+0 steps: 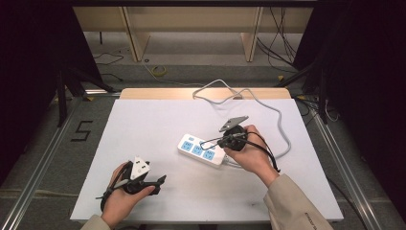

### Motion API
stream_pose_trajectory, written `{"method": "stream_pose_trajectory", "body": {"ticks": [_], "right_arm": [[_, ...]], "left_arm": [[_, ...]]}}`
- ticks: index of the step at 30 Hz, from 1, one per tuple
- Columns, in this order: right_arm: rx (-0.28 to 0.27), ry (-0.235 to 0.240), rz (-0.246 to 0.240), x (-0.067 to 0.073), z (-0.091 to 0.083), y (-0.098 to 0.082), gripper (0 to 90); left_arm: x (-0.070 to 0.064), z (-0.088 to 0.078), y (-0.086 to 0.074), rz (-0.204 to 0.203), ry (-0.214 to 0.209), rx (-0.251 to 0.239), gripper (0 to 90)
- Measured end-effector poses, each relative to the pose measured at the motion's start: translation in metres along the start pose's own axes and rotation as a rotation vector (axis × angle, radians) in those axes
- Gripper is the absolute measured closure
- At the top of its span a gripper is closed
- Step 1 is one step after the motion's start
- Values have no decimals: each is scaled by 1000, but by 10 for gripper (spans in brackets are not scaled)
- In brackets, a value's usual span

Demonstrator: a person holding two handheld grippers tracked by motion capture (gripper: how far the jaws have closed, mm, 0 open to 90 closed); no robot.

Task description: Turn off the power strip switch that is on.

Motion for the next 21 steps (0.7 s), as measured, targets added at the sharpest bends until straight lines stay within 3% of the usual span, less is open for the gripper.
{"method": "stream_pose_trajectory", "body": {"ticks": [21], "right_arm": [[15, 4, -11, -2, 16, 9, 900]], "left_arm": [[0, 0, 0, 1, -2, -1, 233]]}}
Point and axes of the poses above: each handheld gripper's, and its own axes: z roughly forward along the jaws, y roughly out of its top, x roughly to its left, the point moved 9 cm from there along z, roughly forward along the jaws, and after that the axes turned 12 degrees about -x, right-handed, at the moved point
